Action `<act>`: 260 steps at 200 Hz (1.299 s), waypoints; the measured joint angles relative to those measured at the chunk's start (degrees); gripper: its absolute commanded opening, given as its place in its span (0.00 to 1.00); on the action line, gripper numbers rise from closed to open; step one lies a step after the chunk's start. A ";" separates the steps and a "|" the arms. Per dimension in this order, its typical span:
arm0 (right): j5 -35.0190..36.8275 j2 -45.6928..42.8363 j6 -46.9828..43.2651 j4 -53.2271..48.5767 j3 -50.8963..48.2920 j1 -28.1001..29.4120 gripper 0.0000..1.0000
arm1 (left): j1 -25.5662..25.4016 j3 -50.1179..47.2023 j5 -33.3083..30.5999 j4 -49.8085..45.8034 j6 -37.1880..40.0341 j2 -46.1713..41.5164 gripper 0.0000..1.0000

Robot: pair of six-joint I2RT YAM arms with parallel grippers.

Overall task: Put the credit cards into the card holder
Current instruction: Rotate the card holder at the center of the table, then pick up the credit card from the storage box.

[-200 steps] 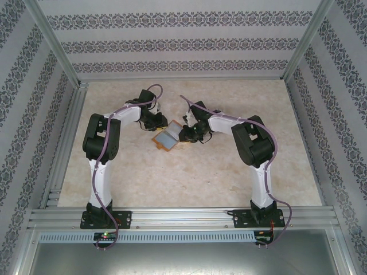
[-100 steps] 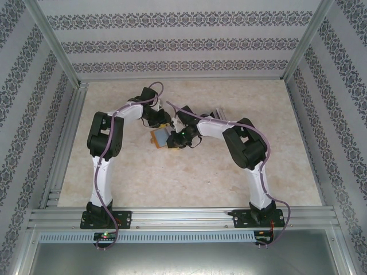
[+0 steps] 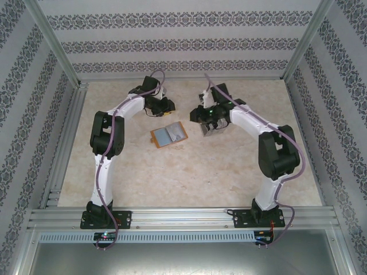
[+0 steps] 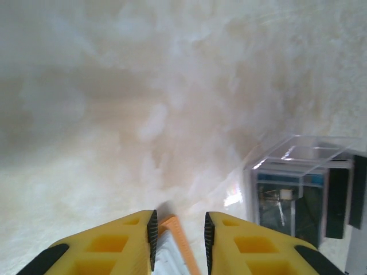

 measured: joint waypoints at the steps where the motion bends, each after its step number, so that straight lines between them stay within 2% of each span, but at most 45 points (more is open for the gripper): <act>1: 0.04 -0.09 -0.04 0.00 0.00 -0.11 0.25 | 0.00 0.09 0.02 0.00 -0.02 0.00 0.31; 63: 3.93 -1.18 -3.19 -2.51 -0.33 -9.11 0.28 | -3.06 7.02 1.95 0.11 -3.50 0.37 0.32; 118: 9.03 -1.20 -7.69 -6.78 -0.11 -14.32 0.28 | -7.54 9.25 3.76 1.57 -6.95 3.02 0.33; 260: 10.32 8.39 -13.70 -16.61 13.00 -15.04 0.31 | -13.90 10.71 5.29 2.73 -10.78 8.50 0.33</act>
